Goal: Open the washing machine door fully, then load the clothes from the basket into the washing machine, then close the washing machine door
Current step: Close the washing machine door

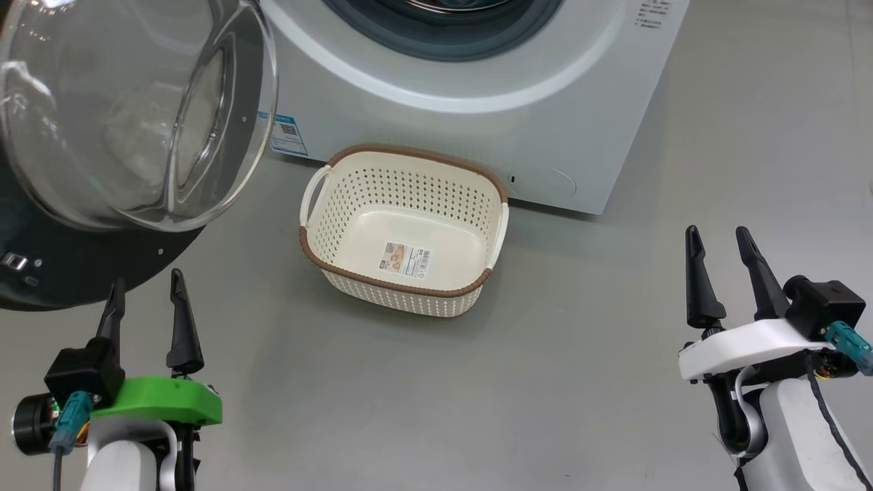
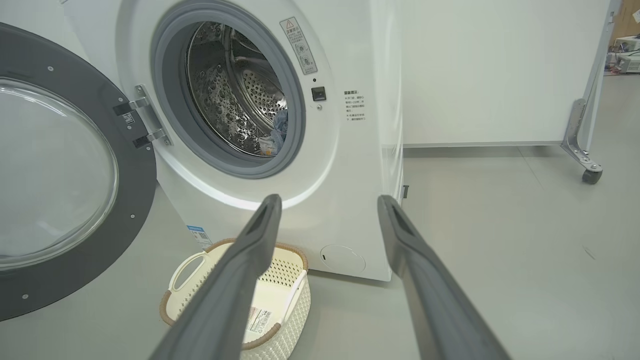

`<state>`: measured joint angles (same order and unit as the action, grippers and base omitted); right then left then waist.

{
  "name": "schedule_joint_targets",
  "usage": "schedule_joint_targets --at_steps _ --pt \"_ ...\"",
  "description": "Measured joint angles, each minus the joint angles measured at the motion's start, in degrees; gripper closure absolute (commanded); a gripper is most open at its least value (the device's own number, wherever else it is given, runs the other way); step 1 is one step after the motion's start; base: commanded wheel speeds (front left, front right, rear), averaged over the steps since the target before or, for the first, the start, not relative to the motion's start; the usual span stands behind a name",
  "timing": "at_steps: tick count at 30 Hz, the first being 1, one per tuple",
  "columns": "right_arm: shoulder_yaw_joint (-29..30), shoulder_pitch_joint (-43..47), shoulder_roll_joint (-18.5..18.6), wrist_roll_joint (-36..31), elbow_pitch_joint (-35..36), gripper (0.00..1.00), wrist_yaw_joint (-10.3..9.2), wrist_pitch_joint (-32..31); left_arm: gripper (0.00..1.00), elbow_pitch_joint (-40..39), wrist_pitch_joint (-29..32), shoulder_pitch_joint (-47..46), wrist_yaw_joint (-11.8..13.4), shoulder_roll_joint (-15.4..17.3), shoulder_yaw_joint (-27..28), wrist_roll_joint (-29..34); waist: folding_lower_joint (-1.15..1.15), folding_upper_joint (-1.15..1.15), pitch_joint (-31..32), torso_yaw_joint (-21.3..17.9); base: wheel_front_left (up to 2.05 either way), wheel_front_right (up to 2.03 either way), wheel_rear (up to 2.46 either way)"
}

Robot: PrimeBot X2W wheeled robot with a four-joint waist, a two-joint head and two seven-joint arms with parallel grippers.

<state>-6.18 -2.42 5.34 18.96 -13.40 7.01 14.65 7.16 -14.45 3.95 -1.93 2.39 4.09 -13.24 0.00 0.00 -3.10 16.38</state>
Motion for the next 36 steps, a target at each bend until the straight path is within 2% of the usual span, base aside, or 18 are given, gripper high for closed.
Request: schedule_joint_targets --at_steps 5,12,23,36 --pt "0.15 0.57 0.07 -0.48 0.00 0.00 0.00 0.00 0.00 -0.01 0.00 0.26 0.53 0.00 -0.15 -0.93 0.00 0.00 0.13 3.92 0.00 0.00 0.00" --pt "-1.00 0.54 0.04 -1.03 0.05 0.00 0.00 0.00 0.00 -0.31 0.00 1.33 1.14 0.00 0.58 -0.93 0.00 0.00 -0.28 6.74 0.00 0.00 0.00" --pt "-1.75 0.25 0.14 -1.44 0.03 0.00 0.00 0.00 0.00 -0.71 0.00 1.37 2.30 0.00 1.07 -2.01 0.00 0.00 -1.84 7.75 0.00 0.00 0.00" --pt "-2.08 0.15 0.18 -1.44 -0.34 0.00 0.01 0.00 0.00 -1.27 0.00 1.44 2.55 0.00 1.08 -2.01 0.00 0.00 -2.01 7.78 0.00 0.00 0.00"
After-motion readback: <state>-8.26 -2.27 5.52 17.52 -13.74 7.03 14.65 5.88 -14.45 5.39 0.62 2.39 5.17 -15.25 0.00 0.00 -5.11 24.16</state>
